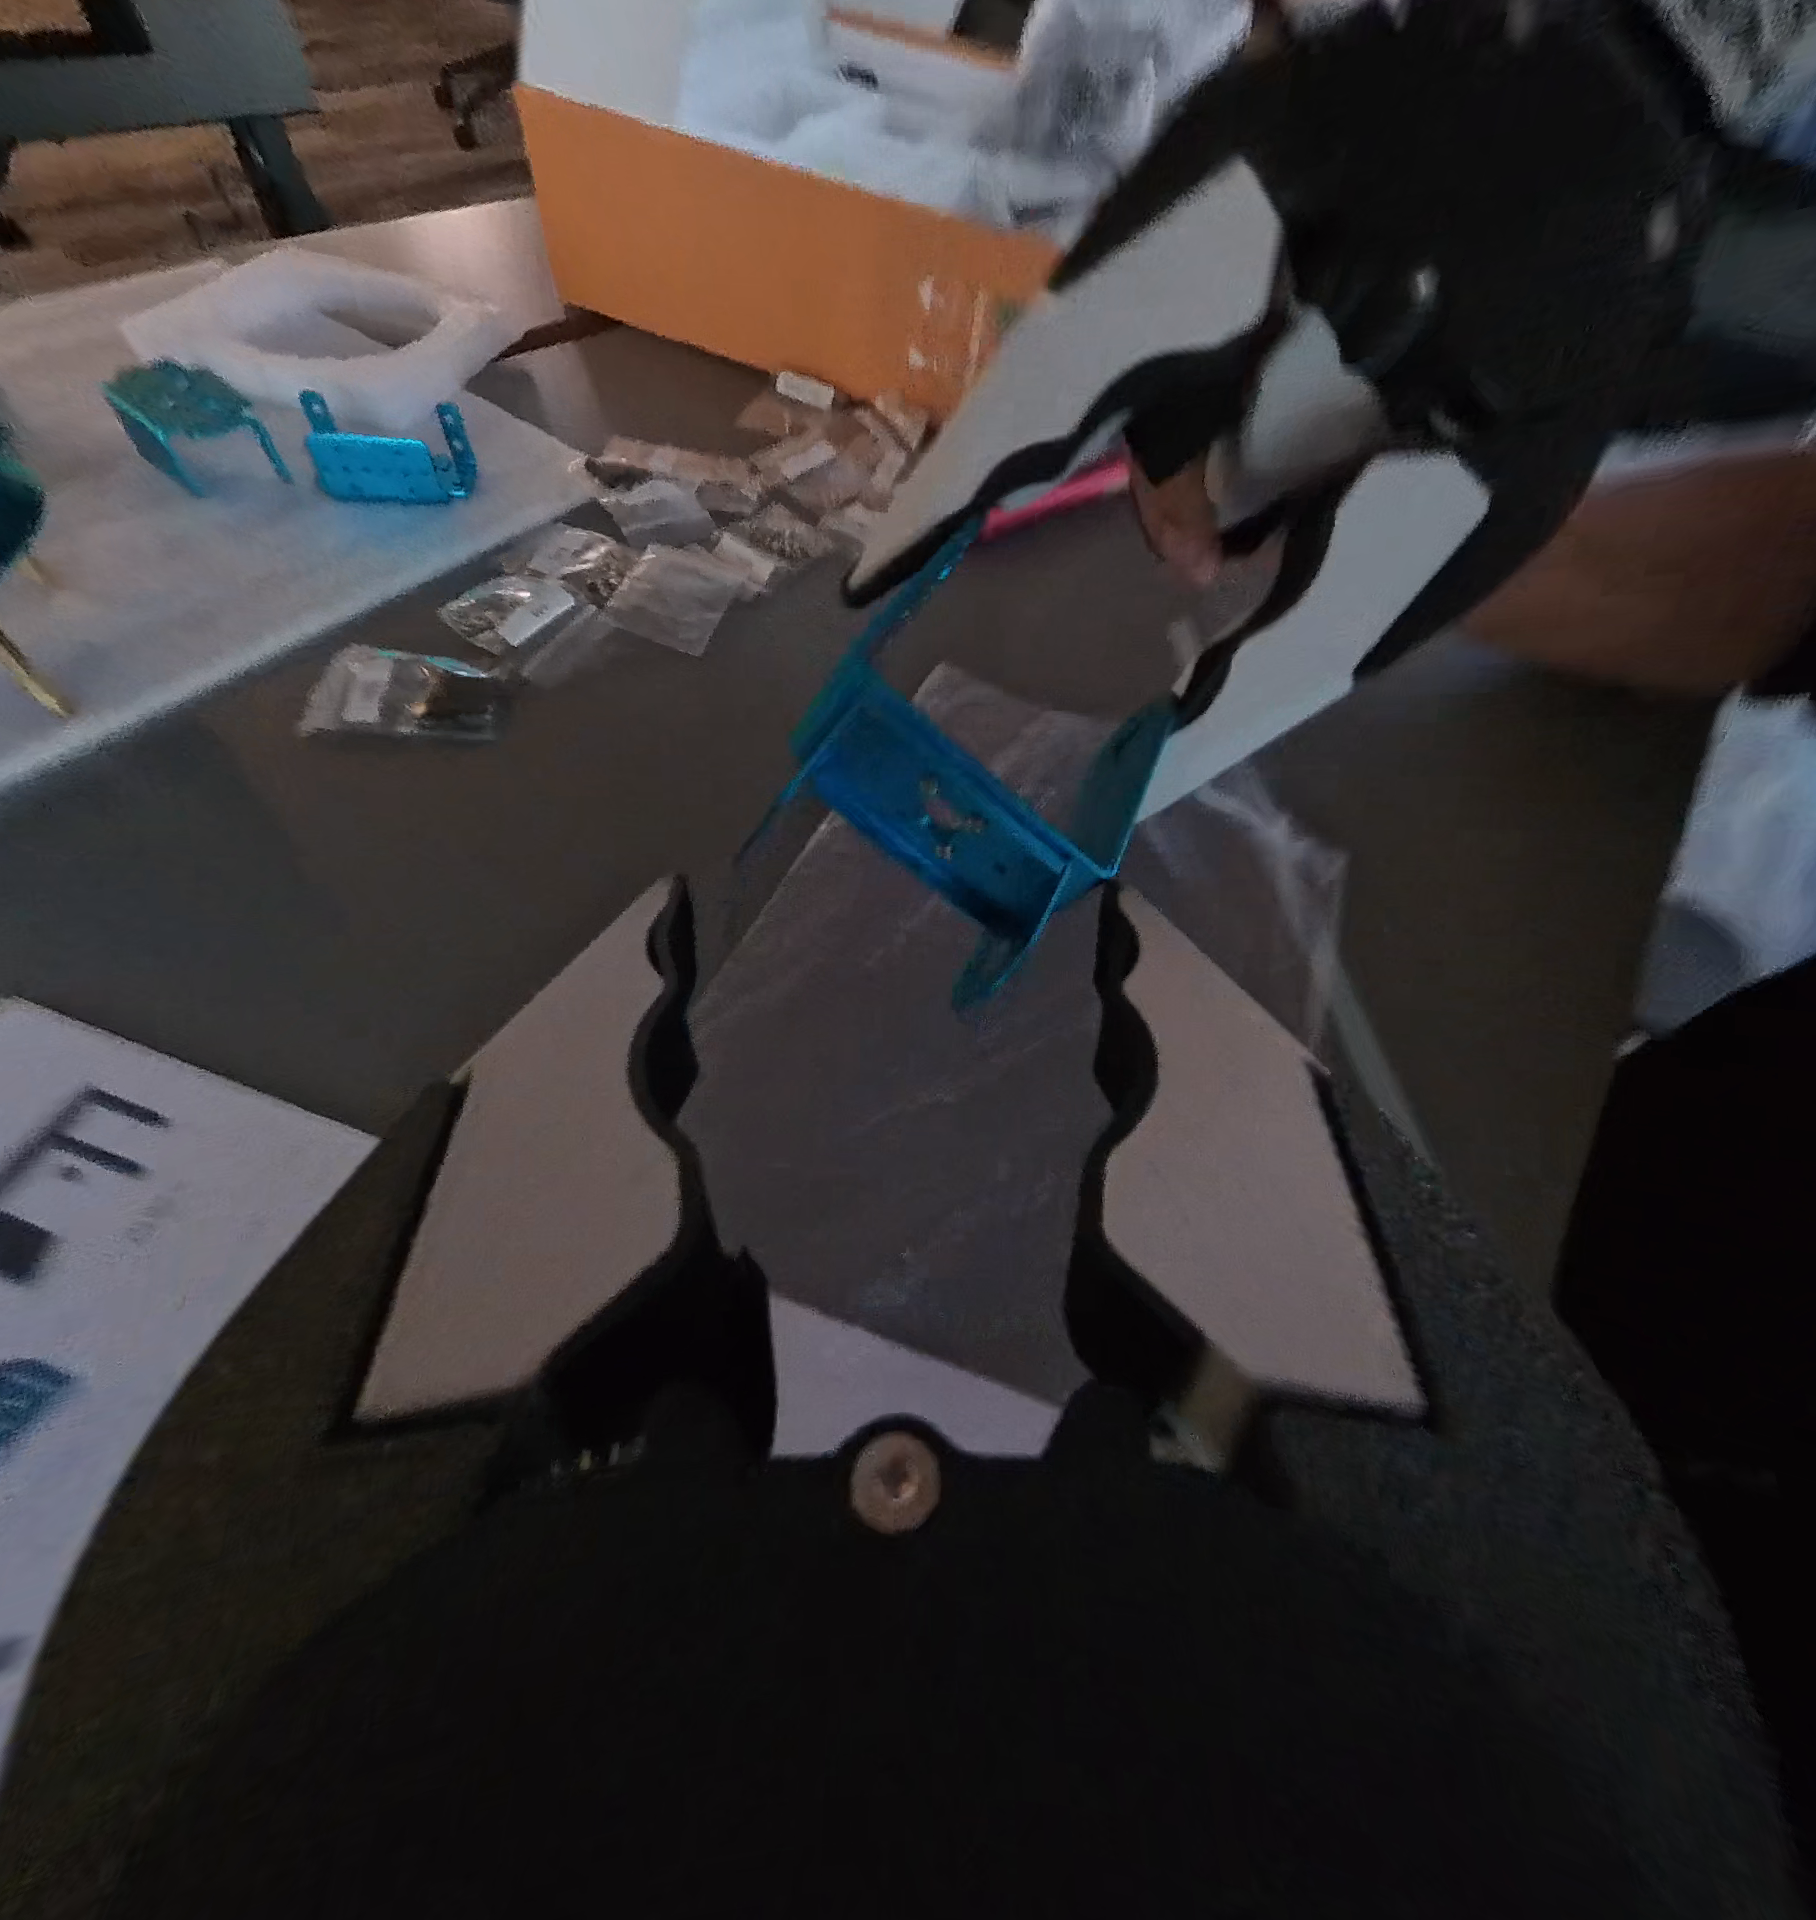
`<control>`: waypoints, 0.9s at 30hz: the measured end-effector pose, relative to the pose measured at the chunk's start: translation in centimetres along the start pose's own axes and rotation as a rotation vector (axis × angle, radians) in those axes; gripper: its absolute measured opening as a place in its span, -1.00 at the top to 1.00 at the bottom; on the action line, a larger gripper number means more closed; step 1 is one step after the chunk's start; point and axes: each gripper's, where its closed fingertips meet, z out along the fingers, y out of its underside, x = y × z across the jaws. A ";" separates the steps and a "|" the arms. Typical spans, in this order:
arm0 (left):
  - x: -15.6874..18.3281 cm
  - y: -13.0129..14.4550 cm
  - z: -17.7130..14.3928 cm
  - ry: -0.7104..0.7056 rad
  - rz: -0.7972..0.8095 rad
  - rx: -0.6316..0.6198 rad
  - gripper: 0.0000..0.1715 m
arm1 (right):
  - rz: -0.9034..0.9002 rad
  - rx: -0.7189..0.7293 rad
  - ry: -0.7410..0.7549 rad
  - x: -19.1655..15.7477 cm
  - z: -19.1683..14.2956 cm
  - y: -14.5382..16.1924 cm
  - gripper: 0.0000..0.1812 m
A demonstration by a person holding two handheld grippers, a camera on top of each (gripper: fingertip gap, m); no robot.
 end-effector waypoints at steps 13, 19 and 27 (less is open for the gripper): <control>5.1 -5.7 -4.2 0.493 -0.529 0.635 0.48 | -0.140 0.231 0.235 -0.6 -3.4 -5.3 0.28; 5.2 -5.6 -4.0 0.212 -0.356 0.593 0.68 | -0.087 0.211 0.279 -0.9 -2.1 -3.9 0.26; 5.8 -2.3 -3.8 -0.103 0.267 0.087 0.70 | 0.178 0.123 -0.051 -4.9 -2.5 -0.3 0.15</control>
